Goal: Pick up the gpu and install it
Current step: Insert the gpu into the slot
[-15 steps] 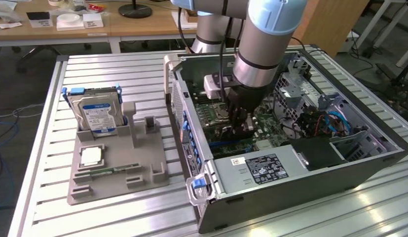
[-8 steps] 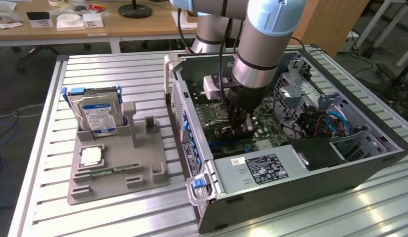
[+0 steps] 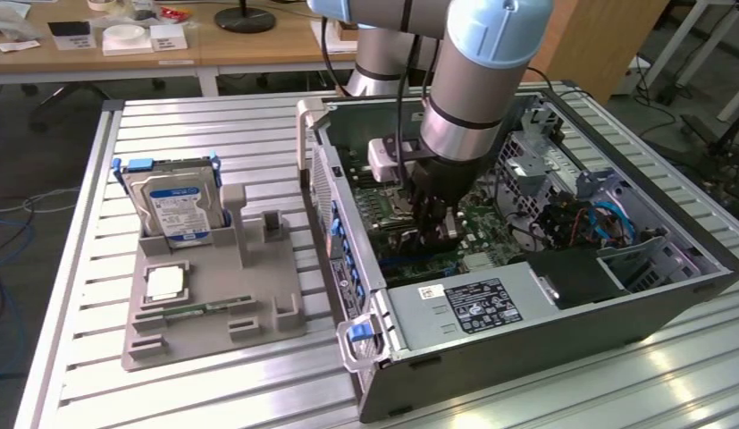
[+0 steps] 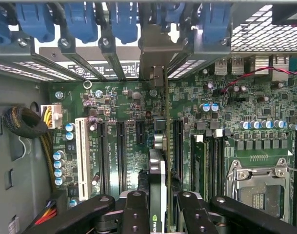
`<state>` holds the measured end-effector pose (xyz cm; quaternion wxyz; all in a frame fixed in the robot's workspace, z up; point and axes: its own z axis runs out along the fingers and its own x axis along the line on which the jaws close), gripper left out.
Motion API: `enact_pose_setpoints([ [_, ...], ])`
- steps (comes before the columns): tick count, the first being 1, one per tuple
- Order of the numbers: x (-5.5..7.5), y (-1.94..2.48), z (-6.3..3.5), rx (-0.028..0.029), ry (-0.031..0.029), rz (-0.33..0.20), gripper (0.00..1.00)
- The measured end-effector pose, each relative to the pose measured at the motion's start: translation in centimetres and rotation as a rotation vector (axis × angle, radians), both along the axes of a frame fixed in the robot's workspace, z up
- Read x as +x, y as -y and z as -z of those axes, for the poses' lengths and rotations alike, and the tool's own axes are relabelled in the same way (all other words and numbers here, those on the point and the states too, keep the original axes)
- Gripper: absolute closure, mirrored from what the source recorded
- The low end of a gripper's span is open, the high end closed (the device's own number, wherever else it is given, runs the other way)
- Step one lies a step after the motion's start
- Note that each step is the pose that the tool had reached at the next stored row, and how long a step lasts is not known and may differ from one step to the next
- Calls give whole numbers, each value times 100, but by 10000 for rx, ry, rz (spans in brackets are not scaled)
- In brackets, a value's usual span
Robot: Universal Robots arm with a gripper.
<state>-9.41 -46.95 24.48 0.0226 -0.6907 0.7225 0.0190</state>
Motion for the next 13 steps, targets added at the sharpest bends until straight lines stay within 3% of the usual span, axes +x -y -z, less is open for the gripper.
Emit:
enact_pose_setpoints([
  [13, 0, 0, 29, -1, -1, -1, 73],
])
